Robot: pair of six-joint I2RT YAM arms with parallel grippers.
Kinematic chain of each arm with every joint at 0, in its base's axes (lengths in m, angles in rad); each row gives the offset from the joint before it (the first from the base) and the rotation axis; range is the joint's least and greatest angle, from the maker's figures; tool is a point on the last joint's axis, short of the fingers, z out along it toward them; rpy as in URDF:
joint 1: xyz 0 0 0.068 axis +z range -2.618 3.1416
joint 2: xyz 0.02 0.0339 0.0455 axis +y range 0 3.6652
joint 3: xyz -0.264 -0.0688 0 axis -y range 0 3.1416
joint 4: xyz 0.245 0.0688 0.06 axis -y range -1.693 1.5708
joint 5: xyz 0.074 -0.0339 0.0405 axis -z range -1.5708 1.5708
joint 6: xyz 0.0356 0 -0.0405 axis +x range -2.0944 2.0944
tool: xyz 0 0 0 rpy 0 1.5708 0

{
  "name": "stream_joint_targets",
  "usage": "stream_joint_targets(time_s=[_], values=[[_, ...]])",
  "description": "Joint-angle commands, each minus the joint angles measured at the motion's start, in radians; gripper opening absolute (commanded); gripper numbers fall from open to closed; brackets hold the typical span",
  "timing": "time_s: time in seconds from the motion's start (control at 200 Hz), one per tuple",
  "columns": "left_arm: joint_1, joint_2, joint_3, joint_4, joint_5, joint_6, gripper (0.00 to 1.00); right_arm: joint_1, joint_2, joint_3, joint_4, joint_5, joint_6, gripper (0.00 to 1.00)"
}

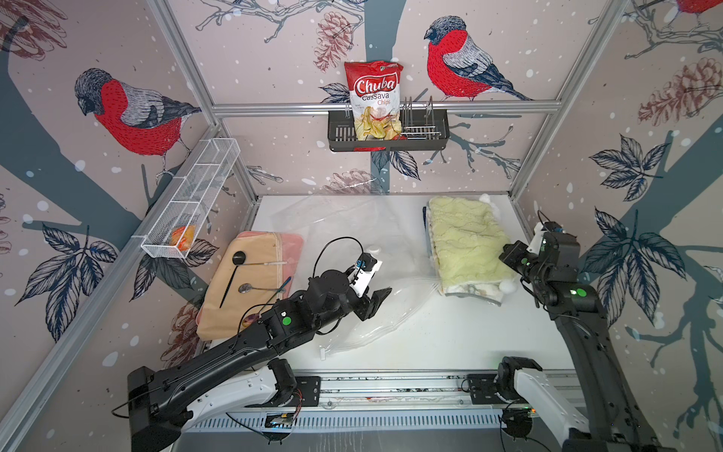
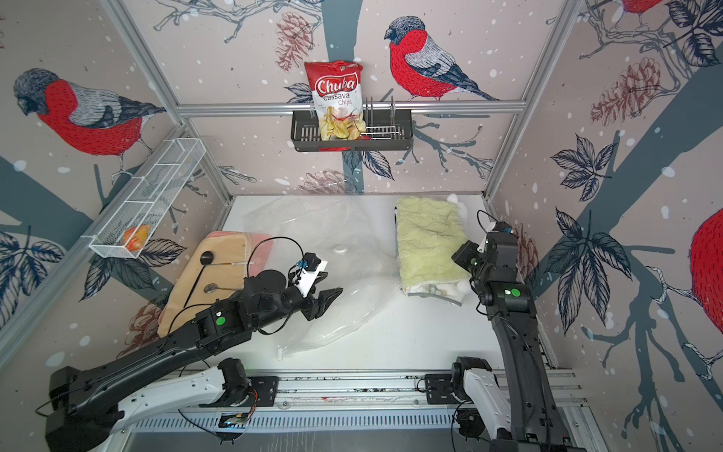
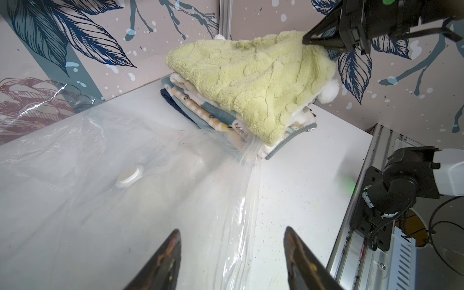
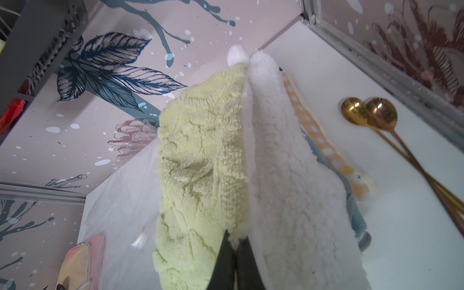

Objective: Take the blanket out of the vacuum bag
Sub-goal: Place the blanket at the center of the board.

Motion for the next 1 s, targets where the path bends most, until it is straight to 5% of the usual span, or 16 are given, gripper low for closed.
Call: stream_joint_targets(time_s=[0.0, 0.31, 0.5, 0.6, 0.695, 0.996], values=[[0.0, -0.021, 0.002, 0.032, -0.014, -0.005, 0.62, -0.005, 0.021, 0.059, -0.041, 0.127, -0.029, 0.0], [0.0, -0.025, 0.002, 0.032, -0.006, -0.006, 0.62, -0.069, 0.03, 0.023, -0.065, 0.291, -0.037, 0.0], [0.0, -0.027, 0.001, 0.032, -0.001, -0.008, 0.62, -0.102, 0.111, -0.075, 0.024, 0.182, -0.017, 0.01], [0.0, -0.032, 0.001, 0.03, -0.003, -0.008, 0.62, -0.114, 0.161, -0.106, 0.065, 0.112, -0.029, 0.08], [0.0, -0.035, 0.0, 0.031, -0.007, -0.006, 0.62, -0.123, 0.2, -0.082, 0.045, 0.146, -0.035, 0.5], [0.0, -0.018, 0.002, 0.029, -0.015, -0.007, 0.64, -0.102, 0.149, 0.016, 0.114, 0.17, 0.0, 0.59]])
